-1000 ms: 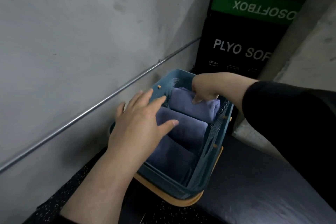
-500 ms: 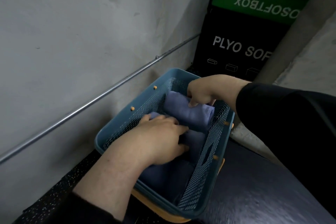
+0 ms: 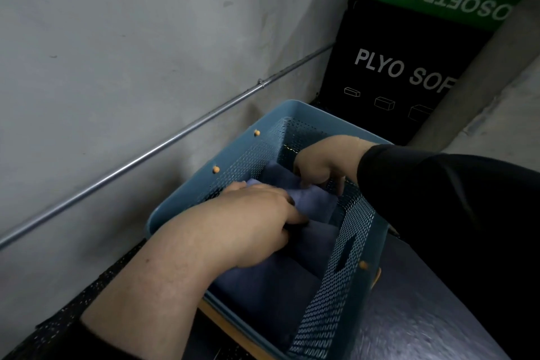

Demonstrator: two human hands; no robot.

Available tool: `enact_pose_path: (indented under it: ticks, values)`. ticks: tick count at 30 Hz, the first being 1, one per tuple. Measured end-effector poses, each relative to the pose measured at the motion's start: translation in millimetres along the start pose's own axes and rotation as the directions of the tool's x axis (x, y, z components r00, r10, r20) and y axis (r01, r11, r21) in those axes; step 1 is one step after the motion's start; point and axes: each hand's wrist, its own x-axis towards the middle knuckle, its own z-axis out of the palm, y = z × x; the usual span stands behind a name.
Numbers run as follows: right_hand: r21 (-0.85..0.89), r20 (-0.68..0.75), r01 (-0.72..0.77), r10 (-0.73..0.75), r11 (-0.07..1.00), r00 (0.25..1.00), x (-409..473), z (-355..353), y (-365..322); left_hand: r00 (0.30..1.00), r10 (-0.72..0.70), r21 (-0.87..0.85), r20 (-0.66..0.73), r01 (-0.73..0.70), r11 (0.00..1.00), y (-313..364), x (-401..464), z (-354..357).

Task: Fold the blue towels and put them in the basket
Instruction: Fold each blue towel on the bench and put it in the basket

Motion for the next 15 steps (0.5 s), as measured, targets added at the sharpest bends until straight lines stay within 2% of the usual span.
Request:
enact_pose_path:
  ticks: [6, 9, 12, 13, 15]
  values:
    - [-0.091, -0.111, -0.02, 0.01, 0.996, 0.994, 0, 3, -4, 0.998, 0.019, -0.037, -0.061, -0.022, 0.999, -4, -1, 4]
    - [0.11, -0.106, 0.028, -0.016, 0.994, 0.994, -1, -5, 4, 0.998, 0.015, -0.046, -0.067, -0.018, 0.999, -6, -2, 6]
    - [0.364, -0.128, 0.163, -0.124, 0.917, 0.984, -1, -6, 13, 0.995, 0.014, -0.056, -0.099, -0.02, 0.998, -7, -1, 9]
    - [0.399, -0.101, 0.188, -0.161, 0.897, 0.982, -1, -3, 14, 0.994, 0.014, -0.061, -0.111, -0.021, 0.998, -8, -1, 11]
    - [0.335, -0.051, 0.197, -0.191, 0.921, 0.98, -1, 2, 17, 0.992, 0.015, -0.079, -0.123, -0.025, 0.997, -9, 0, 12]
